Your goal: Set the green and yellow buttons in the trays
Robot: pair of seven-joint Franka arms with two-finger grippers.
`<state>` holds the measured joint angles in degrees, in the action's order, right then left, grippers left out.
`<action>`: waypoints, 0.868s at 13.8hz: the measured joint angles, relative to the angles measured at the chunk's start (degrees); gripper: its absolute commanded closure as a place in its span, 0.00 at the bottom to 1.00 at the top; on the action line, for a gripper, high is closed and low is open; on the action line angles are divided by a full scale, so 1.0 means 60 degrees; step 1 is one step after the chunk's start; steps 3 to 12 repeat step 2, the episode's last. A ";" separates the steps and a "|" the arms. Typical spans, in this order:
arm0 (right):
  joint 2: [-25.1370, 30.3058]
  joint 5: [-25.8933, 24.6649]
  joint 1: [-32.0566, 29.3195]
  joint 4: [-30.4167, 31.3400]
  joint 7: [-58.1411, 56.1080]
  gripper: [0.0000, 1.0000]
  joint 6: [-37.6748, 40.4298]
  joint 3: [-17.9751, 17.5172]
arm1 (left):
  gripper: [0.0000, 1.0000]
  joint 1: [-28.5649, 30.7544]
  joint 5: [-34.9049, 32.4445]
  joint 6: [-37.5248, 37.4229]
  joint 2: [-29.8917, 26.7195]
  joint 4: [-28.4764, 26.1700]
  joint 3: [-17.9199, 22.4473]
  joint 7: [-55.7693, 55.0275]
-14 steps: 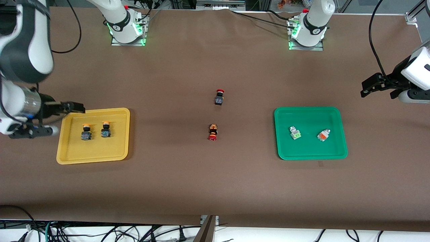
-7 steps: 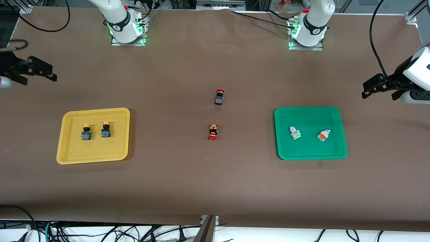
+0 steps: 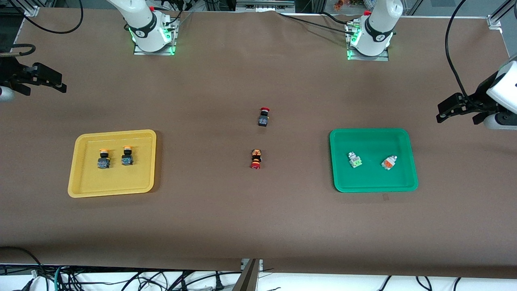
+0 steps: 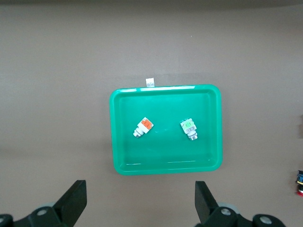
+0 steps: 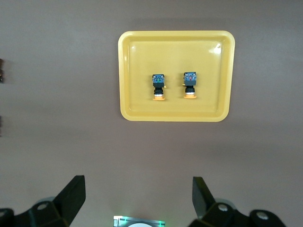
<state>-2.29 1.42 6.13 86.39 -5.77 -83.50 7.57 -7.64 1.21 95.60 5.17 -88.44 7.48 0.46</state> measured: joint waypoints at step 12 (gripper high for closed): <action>-0.0033 -0.0019 -0.0001 -0.0016 0.0048 0.00 0.0000 -0.0020 | 0.00 0.0001 0.0000 0.0000 0.0051 0.0082 0.0000 -0.0001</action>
